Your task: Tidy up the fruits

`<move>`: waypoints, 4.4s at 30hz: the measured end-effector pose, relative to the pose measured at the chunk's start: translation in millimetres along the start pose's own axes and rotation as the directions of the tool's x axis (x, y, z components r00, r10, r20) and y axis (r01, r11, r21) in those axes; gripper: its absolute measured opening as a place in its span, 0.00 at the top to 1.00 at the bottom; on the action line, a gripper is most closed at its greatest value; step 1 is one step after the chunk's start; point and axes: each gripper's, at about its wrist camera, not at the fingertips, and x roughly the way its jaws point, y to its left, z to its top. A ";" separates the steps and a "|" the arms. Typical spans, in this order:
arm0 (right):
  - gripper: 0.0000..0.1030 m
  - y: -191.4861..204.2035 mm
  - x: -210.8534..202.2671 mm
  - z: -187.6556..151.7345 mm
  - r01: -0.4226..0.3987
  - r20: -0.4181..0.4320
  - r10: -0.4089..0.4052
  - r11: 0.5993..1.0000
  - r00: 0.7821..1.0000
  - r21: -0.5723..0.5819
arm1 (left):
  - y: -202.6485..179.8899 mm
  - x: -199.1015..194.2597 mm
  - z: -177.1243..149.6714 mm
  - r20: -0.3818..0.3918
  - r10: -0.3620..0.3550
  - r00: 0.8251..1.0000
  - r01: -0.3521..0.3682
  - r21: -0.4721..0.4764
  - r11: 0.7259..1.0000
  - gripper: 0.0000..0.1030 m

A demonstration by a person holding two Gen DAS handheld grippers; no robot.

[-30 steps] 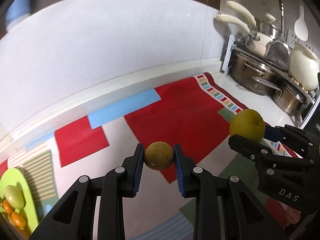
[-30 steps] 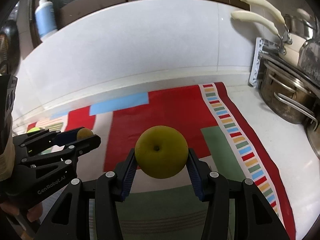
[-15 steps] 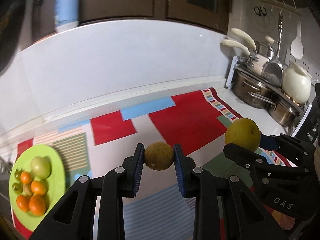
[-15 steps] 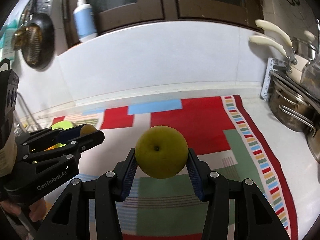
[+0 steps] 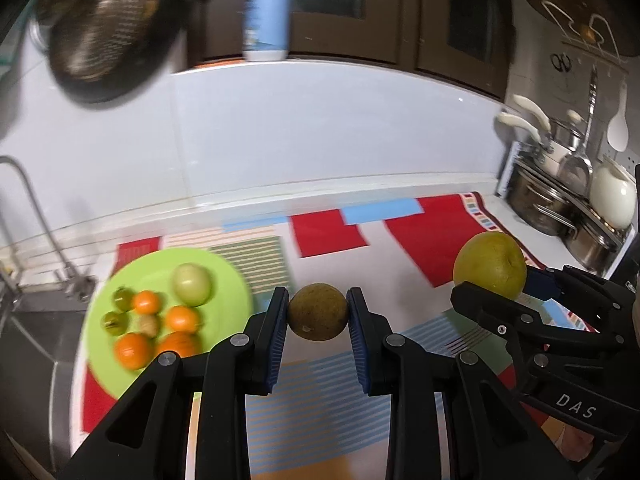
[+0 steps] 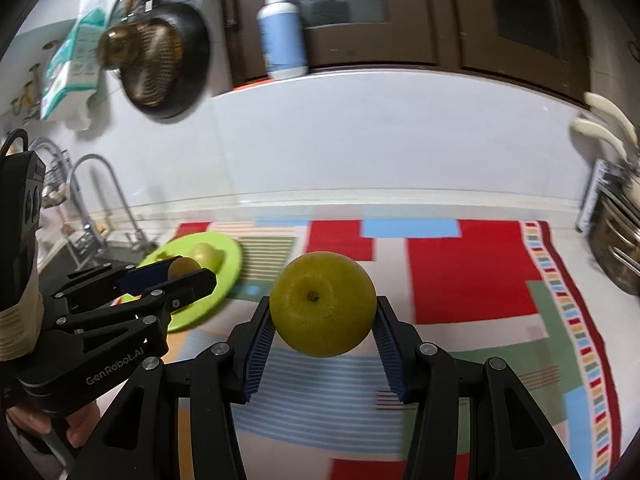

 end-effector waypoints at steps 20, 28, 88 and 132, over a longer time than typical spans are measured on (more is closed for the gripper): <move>0.52 122.9 49.7 6.2 -0.119 -0.033 0.117 0.990 0.993 -0.069 | 120.5 -22.9 -20.8 -0.013 0.115 0.993 -0.116 -0.045 0.992 0.71; 0.52 143.2 90.0 8.2 -0.116 -0.088 0.108 0.989 0.990 -0.088 | 151.1 4.5 -22.4 -0.056 0.123 0.991 -0.126 -0.057 0.990 0.71; 0.14 95.9 -88.5 -68.6 0.091 0.060 -0.092 0.996 0.994 0.019 | 46.4 -160.6 -91.0 0.128 0.255 0.958 -0.252 -0.043 0.967 0.06; 0.10 76.7 -238.5 -135.9 0.135 0.145 -0.136 0.991 0.980 0.018 | -31.2 -269.5 -149.7 0.198 0.239 0.951 -0.238 -0.028 0.971 0.00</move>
